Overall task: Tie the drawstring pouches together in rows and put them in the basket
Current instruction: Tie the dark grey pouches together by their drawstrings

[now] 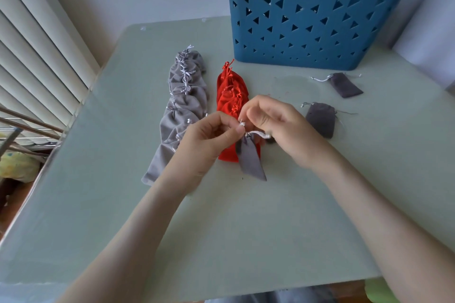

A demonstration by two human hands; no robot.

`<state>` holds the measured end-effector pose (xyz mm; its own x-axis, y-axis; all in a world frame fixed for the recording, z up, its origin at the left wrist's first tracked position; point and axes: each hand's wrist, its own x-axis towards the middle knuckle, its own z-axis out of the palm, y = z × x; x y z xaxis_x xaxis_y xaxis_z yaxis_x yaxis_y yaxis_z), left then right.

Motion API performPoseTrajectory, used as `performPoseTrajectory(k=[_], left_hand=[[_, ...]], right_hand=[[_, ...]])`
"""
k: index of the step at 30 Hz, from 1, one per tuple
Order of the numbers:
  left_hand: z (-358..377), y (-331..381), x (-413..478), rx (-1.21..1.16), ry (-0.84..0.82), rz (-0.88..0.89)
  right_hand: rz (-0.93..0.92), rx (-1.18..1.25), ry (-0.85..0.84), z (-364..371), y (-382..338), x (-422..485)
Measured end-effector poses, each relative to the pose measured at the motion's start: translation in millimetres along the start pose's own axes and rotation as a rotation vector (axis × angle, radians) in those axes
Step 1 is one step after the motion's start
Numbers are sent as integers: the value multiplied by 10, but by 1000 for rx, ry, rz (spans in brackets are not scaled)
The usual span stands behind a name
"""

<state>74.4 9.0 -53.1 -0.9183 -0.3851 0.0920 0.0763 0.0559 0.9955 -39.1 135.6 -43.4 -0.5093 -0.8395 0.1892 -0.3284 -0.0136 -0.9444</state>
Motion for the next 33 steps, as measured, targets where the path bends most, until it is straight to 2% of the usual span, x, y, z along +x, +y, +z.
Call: performPoseTrajectory(k=[3, 6, 13, 22, 28, 33], left_hand=[[12, -19, 13, 17, 95, 21], [7, -23, 27, -23, 154, 23], [-29, -39, 33, -115, 0, -31], [-16, -29, 16, -186, 1, 38], [15, -34, -4, 71, 129, 96], [70, -58, -21, 277, 252, 146]], right_hand=[[45, -27, -59, -27, 20, 8], [55, -34, -16, -10, 55, 21], [6, -4, 1, 4, 77, 23], [48, -72, -6, -10, 45, 21], [133, -81, 31, -50, 50, 27], [189, 187, 88, 40, 43, 34]])
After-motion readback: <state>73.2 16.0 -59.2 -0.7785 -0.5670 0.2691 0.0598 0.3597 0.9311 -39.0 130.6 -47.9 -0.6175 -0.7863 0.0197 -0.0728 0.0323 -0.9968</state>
